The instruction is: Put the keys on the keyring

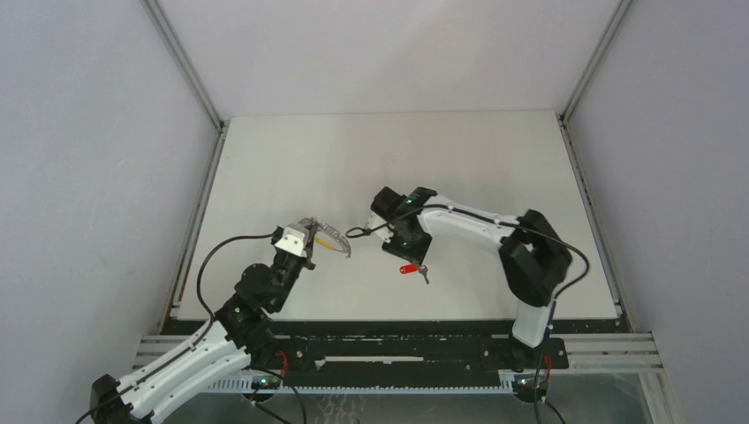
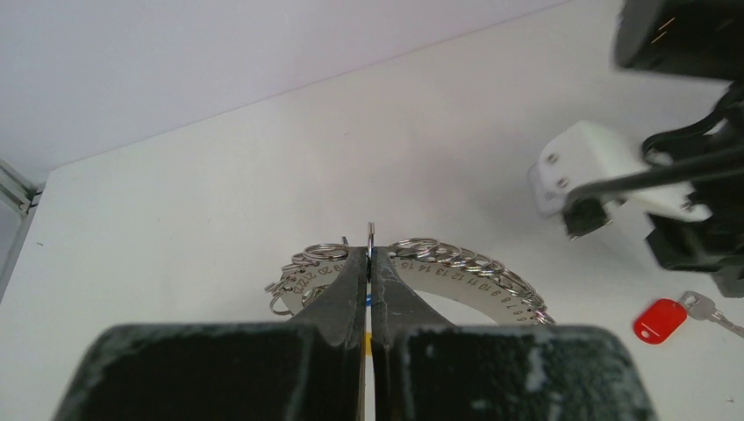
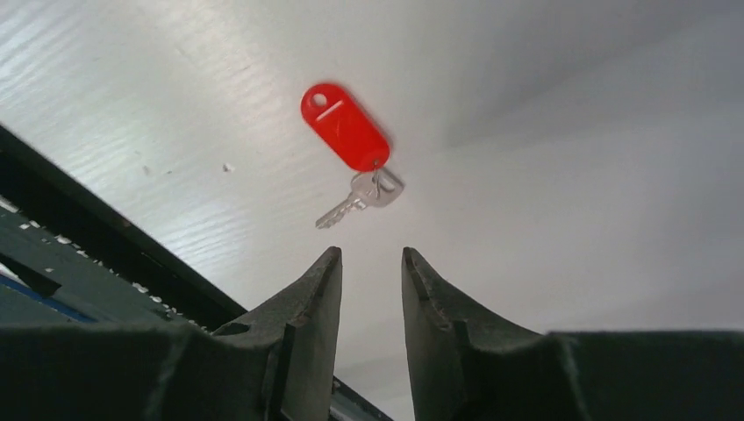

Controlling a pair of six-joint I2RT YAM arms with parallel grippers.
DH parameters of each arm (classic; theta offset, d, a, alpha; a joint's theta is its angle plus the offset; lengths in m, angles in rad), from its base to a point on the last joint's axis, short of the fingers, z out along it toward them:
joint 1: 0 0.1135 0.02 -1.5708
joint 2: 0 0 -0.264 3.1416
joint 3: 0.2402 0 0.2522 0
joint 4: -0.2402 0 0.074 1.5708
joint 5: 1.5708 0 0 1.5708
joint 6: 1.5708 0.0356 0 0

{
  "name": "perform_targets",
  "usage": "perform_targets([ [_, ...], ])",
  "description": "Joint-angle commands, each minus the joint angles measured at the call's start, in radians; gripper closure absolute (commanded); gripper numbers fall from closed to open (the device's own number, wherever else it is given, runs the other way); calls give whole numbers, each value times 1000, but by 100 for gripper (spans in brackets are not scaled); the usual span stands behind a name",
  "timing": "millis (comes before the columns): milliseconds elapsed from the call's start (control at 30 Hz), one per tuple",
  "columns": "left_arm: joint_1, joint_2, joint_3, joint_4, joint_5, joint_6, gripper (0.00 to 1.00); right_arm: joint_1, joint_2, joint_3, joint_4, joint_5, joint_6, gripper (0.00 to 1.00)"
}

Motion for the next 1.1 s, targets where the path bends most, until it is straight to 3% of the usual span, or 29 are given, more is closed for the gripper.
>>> perform_targets([
  [0, 2, -8, -14, 80, 1, -13, 100, -15, -188, -131, 198, -41, 68, 68],
  [333, 2, -9, -16, 86, 17, -18, 100, -50, -520, -577, 749, -70, 235, 67],
  [500, 2, -4, -17, 89, 26, -19, 100, -92, -581, -739, 962, -107, 268, 70],
  [1067, 2, -1, -19, 97, 45, -12, 100, -131, -468, -771, 1024, -155, 335, 77],
])
